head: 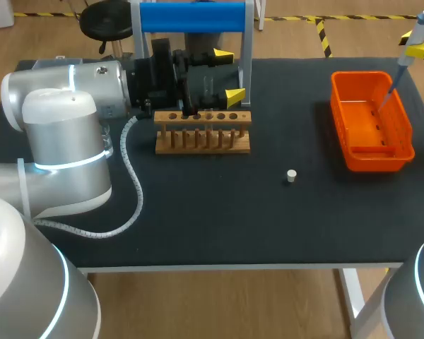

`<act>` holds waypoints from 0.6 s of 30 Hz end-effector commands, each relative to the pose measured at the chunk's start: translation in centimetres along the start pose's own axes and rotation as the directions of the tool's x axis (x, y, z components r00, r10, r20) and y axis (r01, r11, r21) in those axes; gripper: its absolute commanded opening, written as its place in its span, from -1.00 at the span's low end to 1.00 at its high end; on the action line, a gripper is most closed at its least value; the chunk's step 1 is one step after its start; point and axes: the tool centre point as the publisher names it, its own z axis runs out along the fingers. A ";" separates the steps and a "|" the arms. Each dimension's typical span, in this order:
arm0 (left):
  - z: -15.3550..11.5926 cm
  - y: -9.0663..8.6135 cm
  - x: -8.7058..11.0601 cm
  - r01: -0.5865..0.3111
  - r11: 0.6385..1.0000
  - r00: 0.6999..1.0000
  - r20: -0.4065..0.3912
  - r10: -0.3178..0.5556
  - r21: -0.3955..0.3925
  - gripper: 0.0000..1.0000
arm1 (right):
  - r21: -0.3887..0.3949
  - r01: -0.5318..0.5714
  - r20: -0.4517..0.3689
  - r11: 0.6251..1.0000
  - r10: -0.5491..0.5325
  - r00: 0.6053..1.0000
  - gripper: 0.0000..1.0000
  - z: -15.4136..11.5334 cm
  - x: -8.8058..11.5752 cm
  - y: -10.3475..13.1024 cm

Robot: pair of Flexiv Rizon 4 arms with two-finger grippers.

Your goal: Invert the test tube, pick up the pipette, mount the tip to pipette, aspirate from beaker and dispense into the tube, eject the tip, return the pipette, and cap with the stopper.

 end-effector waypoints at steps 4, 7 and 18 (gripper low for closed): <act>0.1 0.1 0.0 -0.002 1.000 1.000 0.002 0.002 0.003 1.00 | 0.001 0.001 -0.005 1.000 -0.001 1.000 -1.00 -0.2 -0.2 0.0; 0.1 0.1 0.0 -0.002 1.000 1.000 0.002 0.002 0.003 1.00 | 0.001 0.001 -0.005 1.000 -0.001 1.000 -1.00 -0.2 -0.2 0.0; 10.4 -3.1 -4.7 0.027 0.998 1.000 -0.014 -0.028 -0.064 1.00 | 0.001 0.001 -0.005 1.000 -0.001 1.000 -1.00 -0.2 -0.2 0.0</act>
